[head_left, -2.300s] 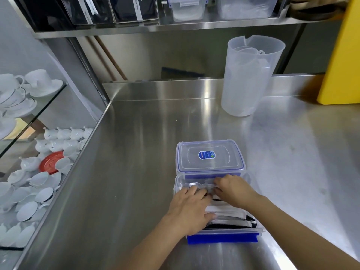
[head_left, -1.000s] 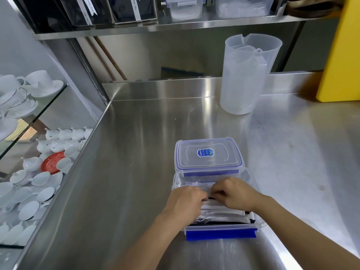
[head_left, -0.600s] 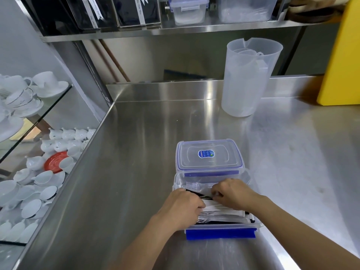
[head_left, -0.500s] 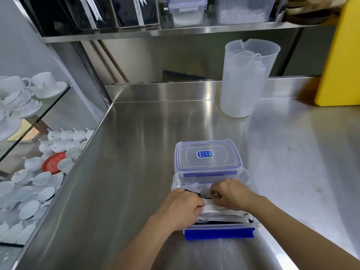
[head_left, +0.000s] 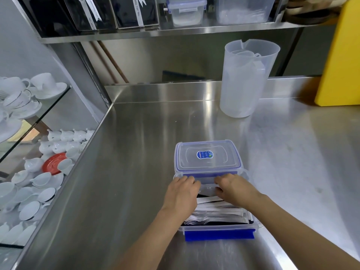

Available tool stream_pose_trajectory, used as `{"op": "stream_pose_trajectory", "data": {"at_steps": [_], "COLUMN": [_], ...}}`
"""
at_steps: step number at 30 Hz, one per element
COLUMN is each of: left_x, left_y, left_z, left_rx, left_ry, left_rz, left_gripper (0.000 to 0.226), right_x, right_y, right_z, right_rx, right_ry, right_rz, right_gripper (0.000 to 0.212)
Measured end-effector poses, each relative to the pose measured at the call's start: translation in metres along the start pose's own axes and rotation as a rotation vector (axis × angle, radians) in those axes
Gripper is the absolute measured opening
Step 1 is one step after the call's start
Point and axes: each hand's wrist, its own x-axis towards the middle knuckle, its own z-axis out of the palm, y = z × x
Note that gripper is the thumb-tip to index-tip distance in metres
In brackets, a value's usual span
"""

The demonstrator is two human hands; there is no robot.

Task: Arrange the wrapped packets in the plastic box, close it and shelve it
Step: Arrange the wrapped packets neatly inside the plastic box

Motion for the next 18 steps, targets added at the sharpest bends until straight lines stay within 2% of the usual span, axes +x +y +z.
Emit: {"op": "stream_pose_trajectory", "data": {"at_steps": [4,8,12,13,15,18], "left_x": [0.004,0.006,0.007,0.007,0.006,0.005], "left_y": [0.000,0.000,0.000,-0.002,-0.002,-0.003], "left_z": [0.008,0.007,0.004,0.004,0.002,-0.001], "left_rx": [0.052,0.077,0.061,0.026,-0.069,-0.097], "left_ry": [-0.033,-0.055,-0.076,-0.045,-0.050,-0.109], "left_rz": [0.019,0.026,0.035,0.054,0.134,0.177], "left_gripper": [0.037,0.028,0.009,0.009,0.004,0.018], "right_x": [0.001,0.001,-0.005,-0.007,-0.013,-0.016], "right_y": [0.002,0.002,0.001,-0.001,-0.004,-0.007], "right_z": [0.002,0.004,0.000,-0.004,-0.013,-0.017], "right_rx": [-0.016,-0.023,0.101,0.167,0.217,0.121], "right_ry": [-0.023,-0.014,0.134,0.115,-0.043,-0.295], "right_rz": [0.011,-0.013,-0.212,-0.242,-0.249,-0.256], "right_gripper": [0.023,0.024,0.013,0.010,0.011,0.020]}}
